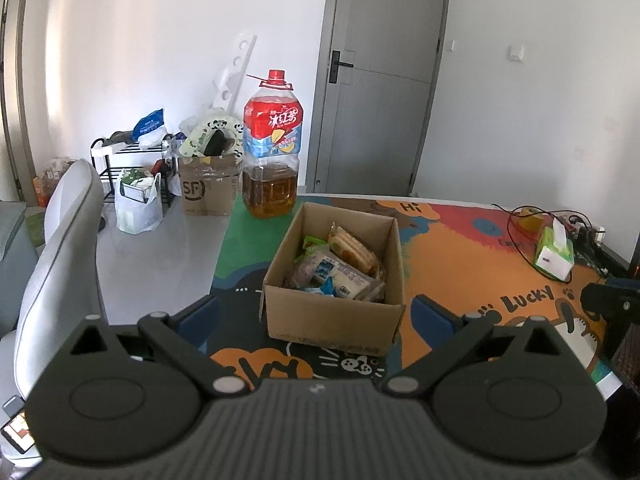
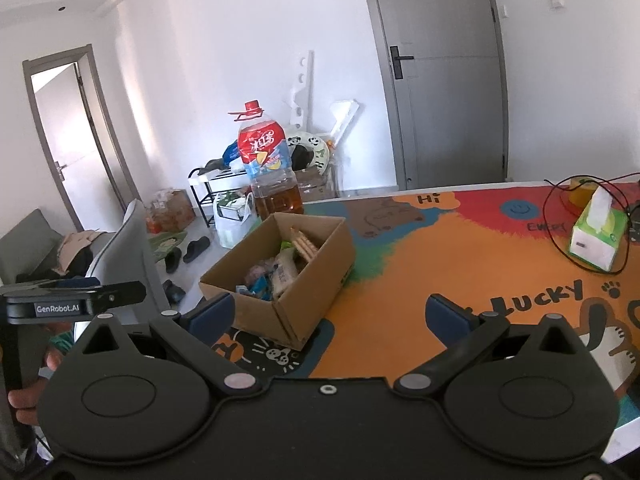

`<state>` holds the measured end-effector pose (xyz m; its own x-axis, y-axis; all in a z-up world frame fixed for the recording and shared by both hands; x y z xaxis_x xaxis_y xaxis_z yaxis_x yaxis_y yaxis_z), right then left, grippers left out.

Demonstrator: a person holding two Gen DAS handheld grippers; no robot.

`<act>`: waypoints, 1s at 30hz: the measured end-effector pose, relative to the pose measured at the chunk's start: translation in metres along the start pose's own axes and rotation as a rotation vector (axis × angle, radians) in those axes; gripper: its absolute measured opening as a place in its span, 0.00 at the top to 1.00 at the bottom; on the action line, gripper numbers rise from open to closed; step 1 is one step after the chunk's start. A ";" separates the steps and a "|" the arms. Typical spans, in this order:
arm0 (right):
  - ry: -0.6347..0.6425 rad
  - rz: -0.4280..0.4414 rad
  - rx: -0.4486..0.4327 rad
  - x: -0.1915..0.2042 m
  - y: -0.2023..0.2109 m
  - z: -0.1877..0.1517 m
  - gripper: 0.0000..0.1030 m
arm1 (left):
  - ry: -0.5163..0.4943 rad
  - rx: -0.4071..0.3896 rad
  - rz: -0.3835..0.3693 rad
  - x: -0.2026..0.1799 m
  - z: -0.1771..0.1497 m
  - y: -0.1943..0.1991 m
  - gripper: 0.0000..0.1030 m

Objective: Organize snacks

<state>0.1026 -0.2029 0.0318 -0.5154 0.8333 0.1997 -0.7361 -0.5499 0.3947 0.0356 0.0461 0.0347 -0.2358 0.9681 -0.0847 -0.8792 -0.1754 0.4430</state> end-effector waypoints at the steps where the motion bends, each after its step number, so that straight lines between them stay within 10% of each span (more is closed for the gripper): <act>1: -0.001 0.001 0.001 0.000 0.000 0.000 0.00 | -0.003 0.000 0.002 -0.001 -0.001 0.000 0.02; 30: 0.035 -0.025 0.018 0.004 -0.009 -0.006 0.00 | -0.035 0.009 -0.031 -0.005 -0.007 -0.004 0.02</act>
<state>0.1043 -0.1946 0.0233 -0.5123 0.8441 0.1582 -0.7410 -0.5276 0.4155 0.0378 0.0406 0.0268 -0.1942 0.9787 -0.0672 -0.8819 -0.1442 0.4489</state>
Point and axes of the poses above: each gripper's, at about its wrist camera, not at the fingertips, and y roughly against the way its jaws point, x to its left, z to its top, the point moved 4 cm from there along -y, roughly the way its jaws point, and after that the axes turned 7 degrees about -x, right-handed, at the moved point
